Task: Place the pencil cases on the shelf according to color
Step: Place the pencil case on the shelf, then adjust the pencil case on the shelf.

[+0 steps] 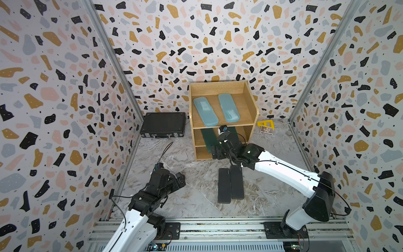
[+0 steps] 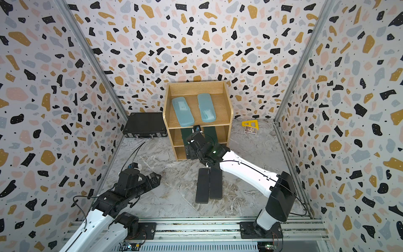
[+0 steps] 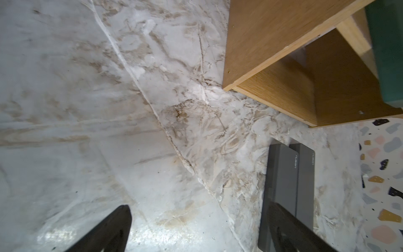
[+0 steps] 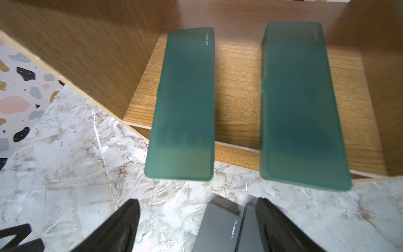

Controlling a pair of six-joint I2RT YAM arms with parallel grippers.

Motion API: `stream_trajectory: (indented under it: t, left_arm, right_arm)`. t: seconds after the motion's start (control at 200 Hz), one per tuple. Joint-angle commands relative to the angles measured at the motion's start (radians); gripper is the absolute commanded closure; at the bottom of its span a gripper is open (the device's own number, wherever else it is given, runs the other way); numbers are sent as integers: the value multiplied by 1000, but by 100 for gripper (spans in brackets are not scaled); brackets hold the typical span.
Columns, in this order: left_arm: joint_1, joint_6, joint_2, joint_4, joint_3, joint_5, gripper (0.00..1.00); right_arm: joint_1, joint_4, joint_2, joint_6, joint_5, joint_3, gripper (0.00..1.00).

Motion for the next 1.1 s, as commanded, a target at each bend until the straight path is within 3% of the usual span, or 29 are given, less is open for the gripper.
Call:
stream_trajectory:
  t: [0.0, 0.16, 0.305, 0.46, 0.571, 0.796, 1.091]
  left_arm:
    - [7, -15, -8, 106, 11, 116, 0]
    - [-2, -56, -45, 232, -3, 181, 0]
    - [-12, -112, -64, 362, -24, 158, 1]
    - [-35, -105, 52, 405, 16, 132, 1]
    - [-102, -86, 151, 427, 59, 84, 1]
    - [-311, -87, 307, 606, 104, -121, 2]
    - [-384, -85, 530, 760, 201, -195, 3]
  right_arm:
    - [-2, 0, -80, -22, -19, -56, 15]
    - [-2, -8, -202, -16, -12, -168, 24]
    - [-3, -17, -297, -18, 29, -260, 42]
    - [-8, -37, -341, -17, 81, -314, 65]
    - [-36, -21, -348, -15, 66, -337, 77]
    - [-149, 113, -338, -24, -84, -390, 82]
    - [-208, 226, -280, -28, -153, -397, 83]
